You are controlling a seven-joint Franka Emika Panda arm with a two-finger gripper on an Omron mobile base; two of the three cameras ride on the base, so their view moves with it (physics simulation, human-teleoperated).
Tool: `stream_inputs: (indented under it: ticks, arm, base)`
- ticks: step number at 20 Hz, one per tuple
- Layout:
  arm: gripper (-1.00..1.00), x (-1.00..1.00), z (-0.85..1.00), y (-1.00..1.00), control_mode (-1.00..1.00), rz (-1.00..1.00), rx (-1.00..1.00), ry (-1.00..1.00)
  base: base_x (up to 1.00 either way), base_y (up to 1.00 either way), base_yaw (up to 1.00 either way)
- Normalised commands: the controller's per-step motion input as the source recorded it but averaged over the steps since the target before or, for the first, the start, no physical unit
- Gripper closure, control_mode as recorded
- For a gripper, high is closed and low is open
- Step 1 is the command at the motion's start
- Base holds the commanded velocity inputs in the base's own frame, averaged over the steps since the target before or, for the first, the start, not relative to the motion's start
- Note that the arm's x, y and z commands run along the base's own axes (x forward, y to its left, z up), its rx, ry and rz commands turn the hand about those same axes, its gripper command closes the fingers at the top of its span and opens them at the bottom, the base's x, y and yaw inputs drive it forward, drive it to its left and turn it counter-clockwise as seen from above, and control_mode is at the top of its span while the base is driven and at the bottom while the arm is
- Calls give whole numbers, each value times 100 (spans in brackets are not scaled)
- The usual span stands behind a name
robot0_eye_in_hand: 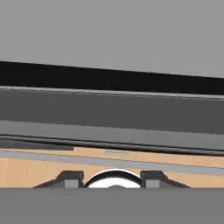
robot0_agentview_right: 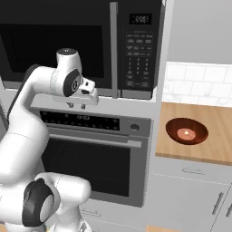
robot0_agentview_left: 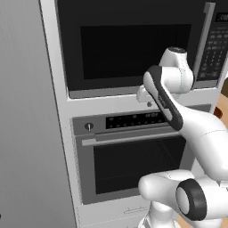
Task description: Open the microwave, place the bowl with waffle inside the microwave, then close the microwave door and turn it on.
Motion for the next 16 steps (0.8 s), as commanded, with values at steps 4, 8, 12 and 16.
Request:
stream_inputs:
  ticks: [4,8,12,16]
  arm:
    - [-100,-17,0,-22,-100,0,0,-13]
    - [-100,-40,0,-56,-100,0,0,-22]
    - [-100,-31,0,-54,-100,0,0,-24]
    - [-100,-11,0,-51,-100,0,0,-26]
  base:
    - [0,0,0]
    - [0,0,0]
    - [0,0,0]
    - [0,0,0]
